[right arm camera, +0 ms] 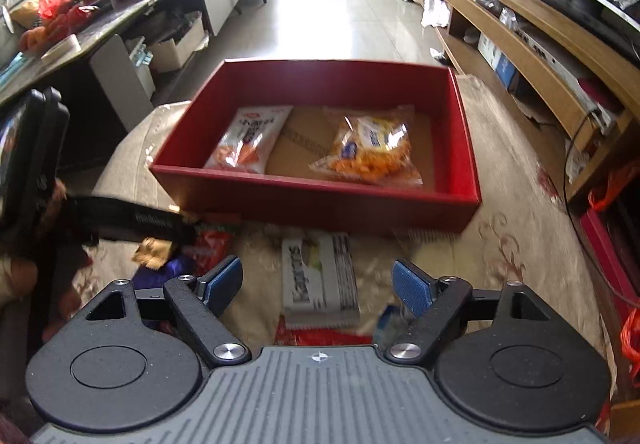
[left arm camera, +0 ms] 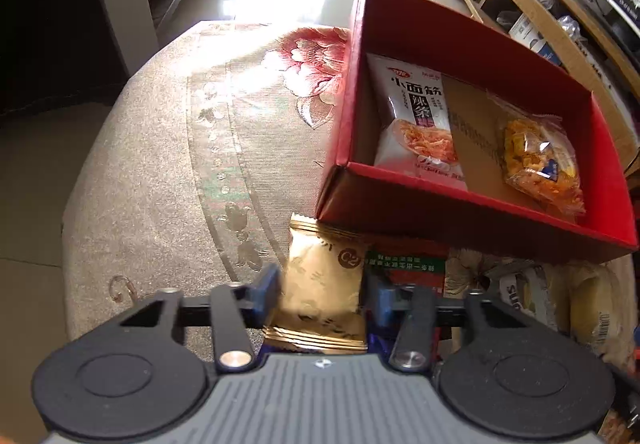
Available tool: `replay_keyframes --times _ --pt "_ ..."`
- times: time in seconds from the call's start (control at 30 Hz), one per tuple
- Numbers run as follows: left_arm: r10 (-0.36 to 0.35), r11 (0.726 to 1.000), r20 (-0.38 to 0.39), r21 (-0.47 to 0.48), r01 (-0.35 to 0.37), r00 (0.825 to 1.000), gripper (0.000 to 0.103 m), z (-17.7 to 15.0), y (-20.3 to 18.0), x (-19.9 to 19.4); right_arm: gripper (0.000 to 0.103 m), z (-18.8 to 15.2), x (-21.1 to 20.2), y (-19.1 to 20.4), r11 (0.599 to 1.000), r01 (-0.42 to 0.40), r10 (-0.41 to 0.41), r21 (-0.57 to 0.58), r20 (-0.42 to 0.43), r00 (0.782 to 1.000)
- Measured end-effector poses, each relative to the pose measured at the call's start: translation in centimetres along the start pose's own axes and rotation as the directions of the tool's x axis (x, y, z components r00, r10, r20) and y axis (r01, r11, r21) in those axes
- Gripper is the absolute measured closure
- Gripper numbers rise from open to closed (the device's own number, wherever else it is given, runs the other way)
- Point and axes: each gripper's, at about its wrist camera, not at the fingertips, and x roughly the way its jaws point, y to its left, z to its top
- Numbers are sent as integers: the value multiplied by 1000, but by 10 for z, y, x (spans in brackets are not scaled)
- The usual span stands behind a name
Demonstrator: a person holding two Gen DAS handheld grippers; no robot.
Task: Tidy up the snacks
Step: 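Grasp the gold candy with left gripper while right grasps red Trolli bag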
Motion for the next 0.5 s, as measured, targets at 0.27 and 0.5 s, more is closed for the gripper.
replay_keyframes --times 0.27,0.5 --pt "47 998 23 31 -48 999 69 -3 -5 -6 18 -17 1 -10 1000 16 -15 15 -47 999" --pt "-18 999 45 42 16 999 69 -22 -6 -36 21 -37 3 -18 998 27 -22 56 -90 996"
